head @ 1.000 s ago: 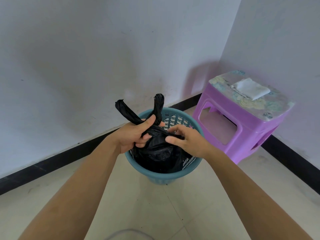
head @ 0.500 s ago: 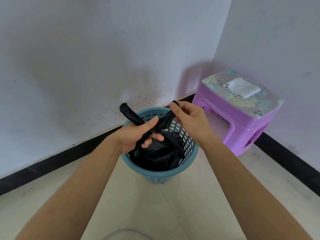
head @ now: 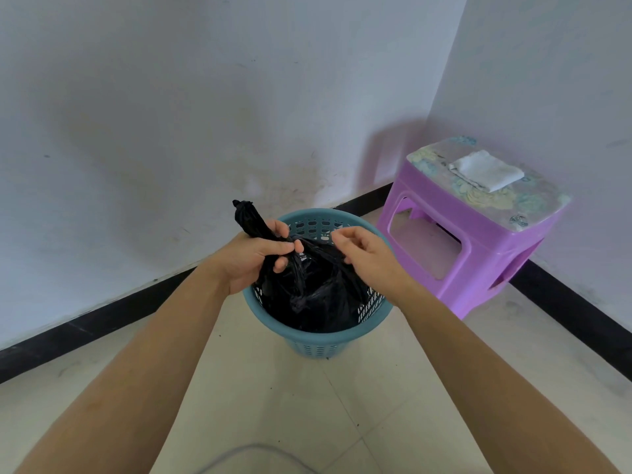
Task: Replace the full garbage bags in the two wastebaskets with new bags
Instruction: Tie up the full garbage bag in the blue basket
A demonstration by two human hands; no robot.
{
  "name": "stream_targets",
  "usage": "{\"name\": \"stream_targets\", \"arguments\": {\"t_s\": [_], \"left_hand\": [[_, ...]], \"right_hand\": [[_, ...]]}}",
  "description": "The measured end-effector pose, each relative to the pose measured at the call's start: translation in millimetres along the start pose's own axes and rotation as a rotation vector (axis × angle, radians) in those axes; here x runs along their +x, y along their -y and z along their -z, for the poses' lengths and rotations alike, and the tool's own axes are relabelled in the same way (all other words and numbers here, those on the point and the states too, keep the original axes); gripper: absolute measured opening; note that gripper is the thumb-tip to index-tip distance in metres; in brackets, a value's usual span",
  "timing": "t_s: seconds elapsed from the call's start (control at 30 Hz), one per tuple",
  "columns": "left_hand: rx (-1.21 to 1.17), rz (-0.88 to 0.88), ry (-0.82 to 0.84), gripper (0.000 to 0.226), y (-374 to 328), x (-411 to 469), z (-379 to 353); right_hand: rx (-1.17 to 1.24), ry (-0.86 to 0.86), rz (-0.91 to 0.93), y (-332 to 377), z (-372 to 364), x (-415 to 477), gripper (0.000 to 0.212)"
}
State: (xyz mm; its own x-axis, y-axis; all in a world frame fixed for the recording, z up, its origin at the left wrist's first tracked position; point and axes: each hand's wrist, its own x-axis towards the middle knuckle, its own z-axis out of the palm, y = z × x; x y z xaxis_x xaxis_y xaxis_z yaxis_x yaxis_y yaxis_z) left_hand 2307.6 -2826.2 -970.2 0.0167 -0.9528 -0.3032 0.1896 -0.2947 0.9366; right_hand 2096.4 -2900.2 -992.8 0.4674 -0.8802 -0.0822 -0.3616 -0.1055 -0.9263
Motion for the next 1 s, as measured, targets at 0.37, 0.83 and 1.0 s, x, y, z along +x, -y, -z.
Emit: {"name": "stream_targets", "arguments": {"t_s": [0.37,0.83,1.0], "left_hand": [[0.458,0.043,-0.114,0.017,2,5,-11],[-0.391,-0.097,-0.309,0.022,12,24,-21],[-0.381,-0.146,-0.23,0.019,13,16,-28]], "right_hand": [[-0.29,0.036,0.15,-20,-14,-1,0.019],[-0.017,0.305,-0.199,-21,-19,0,0.033],[0.247,0.183,-0.248,-13,-25,0,0.049]]}}
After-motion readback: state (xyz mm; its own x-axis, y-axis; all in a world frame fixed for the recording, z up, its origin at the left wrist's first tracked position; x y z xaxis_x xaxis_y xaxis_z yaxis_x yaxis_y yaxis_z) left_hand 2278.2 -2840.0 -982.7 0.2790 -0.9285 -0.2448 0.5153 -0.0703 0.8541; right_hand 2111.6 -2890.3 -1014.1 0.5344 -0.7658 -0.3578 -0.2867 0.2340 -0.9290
